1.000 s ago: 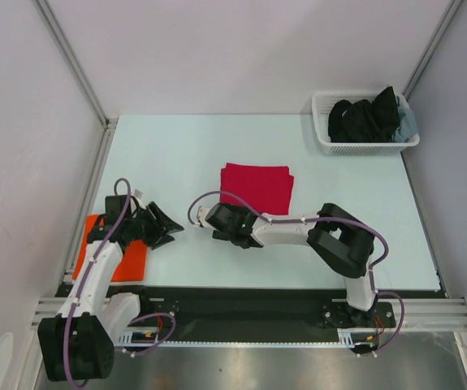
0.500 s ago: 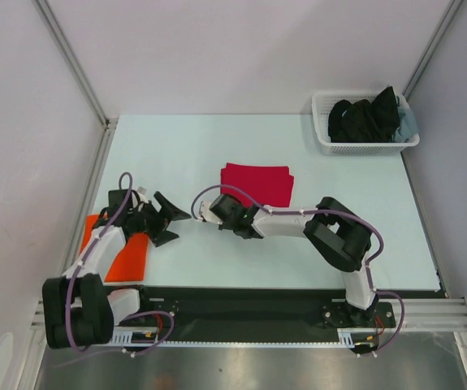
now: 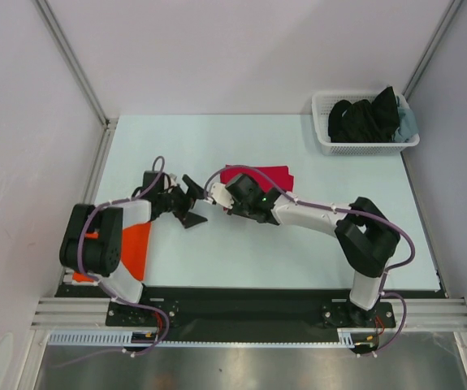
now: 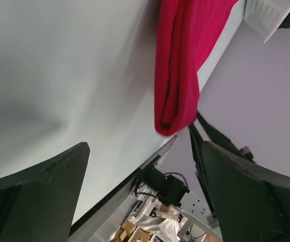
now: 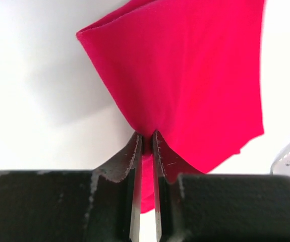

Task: Fold and stack the t-shirts
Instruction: Neatly place the folded tshirt to the corner

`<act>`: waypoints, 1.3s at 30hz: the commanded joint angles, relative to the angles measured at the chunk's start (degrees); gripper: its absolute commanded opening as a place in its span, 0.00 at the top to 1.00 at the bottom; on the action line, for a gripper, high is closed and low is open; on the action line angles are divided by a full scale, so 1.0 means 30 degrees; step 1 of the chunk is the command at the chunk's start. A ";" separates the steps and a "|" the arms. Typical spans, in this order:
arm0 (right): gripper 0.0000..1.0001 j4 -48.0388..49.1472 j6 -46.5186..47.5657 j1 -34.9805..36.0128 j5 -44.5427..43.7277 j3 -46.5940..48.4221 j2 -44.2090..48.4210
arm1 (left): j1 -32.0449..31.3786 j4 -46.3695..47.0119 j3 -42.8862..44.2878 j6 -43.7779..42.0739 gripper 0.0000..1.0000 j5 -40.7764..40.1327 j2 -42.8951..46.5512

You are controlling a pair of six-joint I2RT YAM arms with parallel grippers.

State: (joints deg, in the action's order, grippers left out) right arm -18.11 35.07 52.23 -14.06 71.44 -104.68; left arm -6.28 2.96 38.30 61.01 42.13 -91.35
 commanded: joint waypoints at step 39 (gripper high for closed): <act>0.66 -0.1751 -0.5766 -0.1559 0.2287 -0.1664 0.5418 | -0.3003 -0.0222 1.1783 0.0439 1.00 -0.6565 -0.9250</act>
State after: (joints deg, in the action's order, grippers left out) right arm -20.25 23.70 48.07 -5.91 66.43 -93.78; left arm -15.27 6.50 72.73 69.34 29.65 -124.14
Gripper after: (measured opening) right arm 0.299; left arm 0.041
